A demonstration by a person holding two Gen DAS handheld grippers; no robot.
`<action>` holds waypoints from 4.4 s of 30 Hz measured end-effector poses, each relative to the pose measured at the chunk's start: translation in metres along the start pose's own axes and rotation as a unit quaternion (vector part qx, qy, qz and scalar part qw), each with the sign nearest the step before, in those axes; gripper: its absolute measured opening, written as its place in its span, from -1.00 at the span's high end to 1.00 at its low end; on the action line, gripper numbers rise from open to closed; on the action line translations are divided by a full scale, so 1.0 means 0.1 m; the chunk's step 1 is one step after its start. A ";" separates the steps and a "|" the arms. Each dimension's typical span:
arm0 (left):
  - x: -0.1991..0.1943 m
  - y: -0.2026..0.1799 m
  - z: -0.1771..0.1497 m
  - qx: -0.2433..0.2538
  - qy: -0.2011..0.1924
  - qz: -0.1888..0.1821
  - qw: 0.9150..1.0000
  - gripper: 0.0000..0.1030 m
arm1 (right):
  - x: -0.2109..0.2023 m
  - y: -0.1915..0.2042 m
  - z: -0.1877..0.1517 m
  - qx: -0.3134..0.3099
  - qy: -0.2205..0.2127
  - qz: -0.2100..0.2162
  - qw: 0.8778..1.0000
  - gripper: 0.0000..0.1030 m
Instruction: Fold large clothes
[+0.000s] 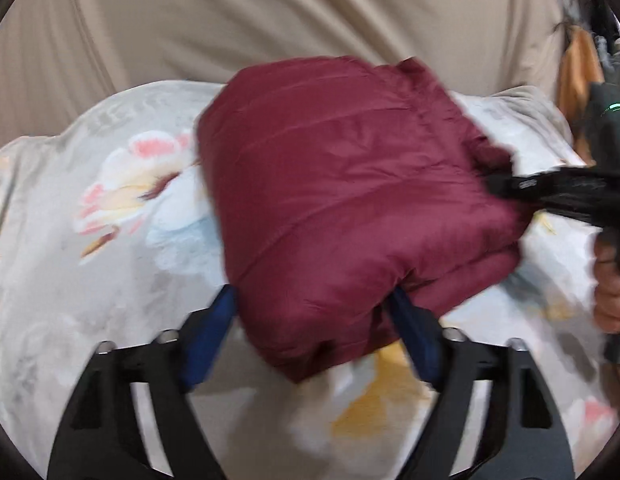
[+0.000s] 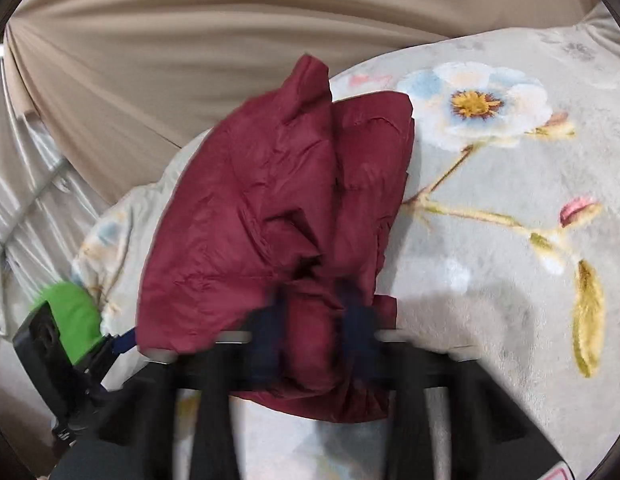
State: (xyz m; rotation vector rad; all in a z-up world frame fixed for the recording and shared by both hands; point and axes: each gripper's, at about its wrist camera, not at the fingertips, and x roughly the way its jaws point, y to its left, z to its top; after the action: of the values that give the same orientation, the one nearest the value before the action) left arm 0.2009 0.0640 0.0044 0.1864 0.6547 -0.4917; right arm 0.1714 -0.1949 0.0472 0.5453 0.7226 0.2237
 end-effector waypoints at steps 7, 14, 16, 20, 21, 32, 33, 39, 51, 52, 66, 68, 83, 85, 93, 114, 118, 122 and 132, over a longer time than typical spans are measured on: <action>0.12 0.27 -0.09 -0.053 0.030 -0.009 0.998 -0.21 | 0.17 -0.07 -0.30 -0.033 0.056 -0.026 0.998 0.91; -0.37 0.45 -0.01 -0.079 -0.010 -0.056 0.995 -0.43 | -0.34 -0.03 0.01 -0.035 -0.003 -0.027 0.999 0.61; -0.58 0.53 0.14 -0.102 -0.050 -0.058 0.992 -0.69 | -0.39 -0.04 0.26 -0.024 -0.031 -0.024 0.999 0.19; -0.53 0.50 0.49 -0.124 -0.071 -0.061 0.988 -0.73 | -0.14 0.13 0.81 -0.018 -0.049 -0.011 0.999 -0.05; -0.47 0.46 0.55 -0.127 -0.070 -0.062 0.987 -0.73 | -0.01 0.18 0.90 -0.018 -0.037 -0.002 0.999 -0.13; 0.26 0.15 0.43 -0.112 0.004 -0.024 0.993 -0.73 | 0.49 -0.20 0.88 0.019 -0.023 -0.010 1.000 0.97; 0.30 0.16 0.41 -0.123 0.006 -0.034 0.992 -0.75 | 0.63 -0.32 0.84 0.030 0.001 -0.013 0.999 0.98; 0.27 0.30 0.34 -0.162 0.023 -0.063 0.985 -0.75 | 0.29 -0.36 0.75 0.048 -0.011 -0.003 0.999 0.83; -0.05 0.15 -0.20 -0.060 0.057 -0.039 0.996 -0.87 | 0.46 -0.29 0.67 0.069 0.056 0.011 0.996 0.09; -0.03 0.17 -0.17 -0.063 0.050 -0.016 0.997 -0.85 | 0.48 -0.12 0.71 0.041 0.053 0.002 0.998 0.55; 0.15 0.44 -0.12 -0.099 0.076 0.037 0.992 -0.50 | 0.83 -0.34 0.60 0.006 0.049 -0.017 0.999 0.87; 0.00 0.46 -0.13 -0.108 0.076 0.002 0.991 -0.50 | 0.71 -0.27 0.60 -0.012 0.048 -0.041 0.998 0.83; 0.02 0.16 0.10 -0.099 0.042 0.041 0.993 -0.81 | 0.47 0.13 -0.17 -0.157 0.097 -0.137 0.973 1.00; 0.12 0.12 0.00 -0.112 0.056 0.037 0.991 -0.82 | 0.45 0.12 -0.20 -0.155 0.093 -0.132 0.975 1.00; 0.07 0.15 0.03 -0.120 0.058 0.040 0.990 -0.81 | 0.22 -0.16 0.53 -0.035 0.035 -0.077 0.996 0.33; 0.43 -0.08 0.22 -0.049 0.021 0.066 0.996 -0.88 | 0.74 -0.60 0.72 -0.011 0.032 -0.047 0.998 0.60; 0.28 0.01 0.19 -0.072 0.032 0.049 0.996 -0.85 | 0.40 -0.83 0.76 0.047 0.032 -0.020 0.998 0.52; -0.13 0.14 0.15 -0.105 0.010 0.022 0.994 -0.84 | -0.15 -0.53 0.64 -0.052 -0.014 -0.056 0.997 0.86; 0.19 0.00 0.08 -0.121 0.042 0.068 0.989 -0.87 | 0.44 -0.30 0.04 -0.163 0.087 -0.092 0.979 1.00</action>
State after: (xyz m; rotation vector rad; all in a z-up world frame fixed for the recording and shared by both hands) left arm 0.2186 0.0543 -0.0010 0.0217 0.7736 -0.2704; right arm 0.2063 -0.2056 0.0083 0.1462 0.8801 0.2130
